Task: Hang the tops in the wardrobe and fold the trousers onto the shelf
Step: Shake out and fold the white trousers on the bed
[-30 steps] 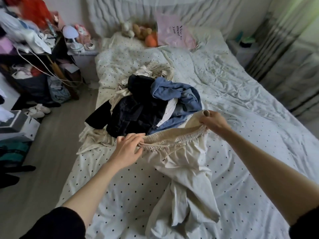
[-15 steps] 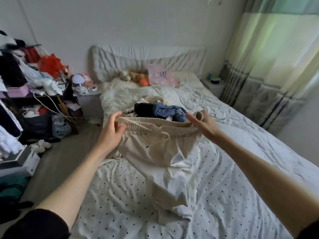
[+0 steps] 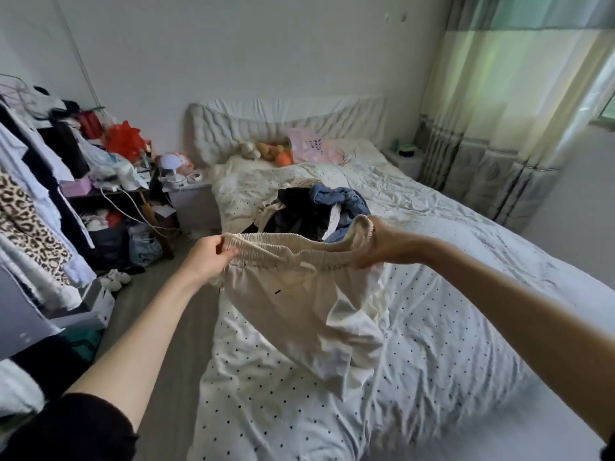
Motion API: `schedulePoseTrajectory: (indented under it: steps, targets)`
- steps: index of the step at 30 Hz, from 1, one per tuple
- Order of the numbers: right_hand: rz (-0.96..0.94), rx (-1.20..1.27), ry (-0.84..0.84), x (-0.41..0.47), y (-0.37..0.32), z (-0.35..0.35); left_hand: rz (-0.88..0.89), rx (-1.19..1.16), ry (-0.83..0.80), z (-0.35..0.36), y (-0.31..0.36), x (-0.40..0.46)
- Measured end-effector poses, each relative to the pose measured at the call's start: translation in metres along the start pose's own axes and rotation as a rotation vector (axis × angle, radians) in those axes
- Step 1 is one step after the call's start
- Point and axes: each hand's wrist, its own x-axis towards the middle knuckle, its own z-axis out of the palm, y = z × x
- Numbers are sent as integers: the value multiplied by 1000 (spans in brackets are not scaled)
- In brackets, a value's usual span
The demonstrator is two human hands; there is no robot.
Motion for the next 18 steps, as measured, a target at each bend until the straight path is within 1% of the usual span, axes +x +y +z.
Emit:
schedulePoseTrajectory:
  steps: [2,4,7,10,12,14,17,18]
  targets:
    - [27,-134,69,-15,-10,-3,10,49,-27,-10,3,-16]
    - [-9,-197,228,-33,-21,-6,18,102,-3,-23,6,-29]
    - [-95,-224,451,-63,-36,-10,66,145,109,-38,20,-46]
    - [-79,-270,665,-95,-52,-6,154,115,256,-44,36,-77]
    - [-84,-180,764,-115,-61,0,189,66,322,-47,44,-105]
    - [-97,-117,807,-139,-65,11,209,80,308,-49,47,-135]
    - [-66,-206,771,-178,-67,28,274,184,199,-55,50,-174]
    - [-56,-252,755,-185,-67,31,291,203,186,-57,52,-181]
